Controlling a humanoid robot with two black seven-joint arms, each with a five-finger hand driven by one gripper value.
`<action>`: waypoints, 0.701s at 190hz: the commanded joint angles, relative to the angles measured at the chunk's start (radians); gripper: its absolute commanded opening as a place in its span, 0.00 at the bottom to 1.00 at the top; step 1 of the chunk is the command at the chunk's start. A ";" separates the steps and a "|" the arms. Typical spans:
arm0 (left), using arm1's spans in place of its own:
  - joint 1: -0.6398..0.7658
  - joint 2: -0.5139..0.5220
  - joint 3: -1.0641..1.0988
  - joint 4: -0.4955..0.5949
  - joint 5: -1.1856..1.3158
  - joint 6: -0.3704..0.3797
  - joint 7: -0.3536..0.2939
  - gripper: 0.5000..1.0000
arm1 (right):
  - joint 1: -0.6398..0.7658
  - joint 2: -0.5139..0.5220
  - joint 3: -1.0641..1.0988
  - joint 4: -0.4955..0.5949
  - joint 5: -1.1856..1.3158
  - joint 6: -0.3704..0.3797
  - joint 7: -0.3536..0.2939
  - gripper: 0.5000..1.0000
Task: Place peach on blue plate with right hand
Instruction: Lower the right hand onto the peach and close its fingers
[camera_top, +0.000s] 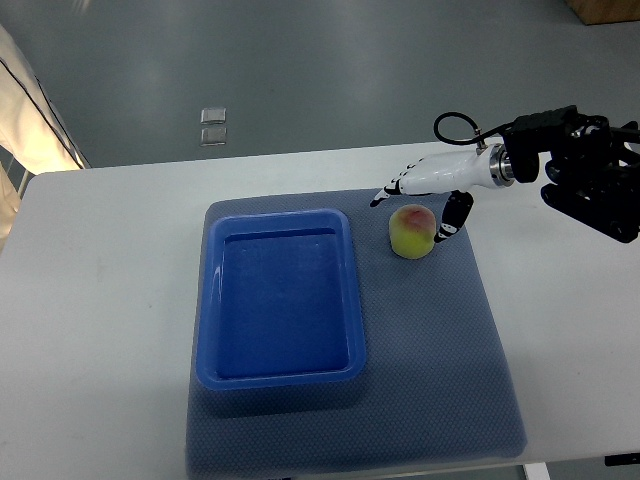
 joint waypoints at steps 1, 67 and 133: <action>0.000 0.000 -0.001 0.000 0.000 0.000 0.000 1.00 | -0.014 0.006 -0.014 -0.002 -0.002 -0.005 -0.009 0.86; 0.000 0.000 -0.001 0.000 0.000 0.000 0.000 1.00 | -0.039 0.044 -0.030 -0.048 -0.007 -0.023 -0.041 0.86; 0.000 0.000 -0.001 0.000 0.000 0.000 0.000 1.00 | -0.045 0.045 -0.024 -0.051 0.003 -0.021 -0.055 0.75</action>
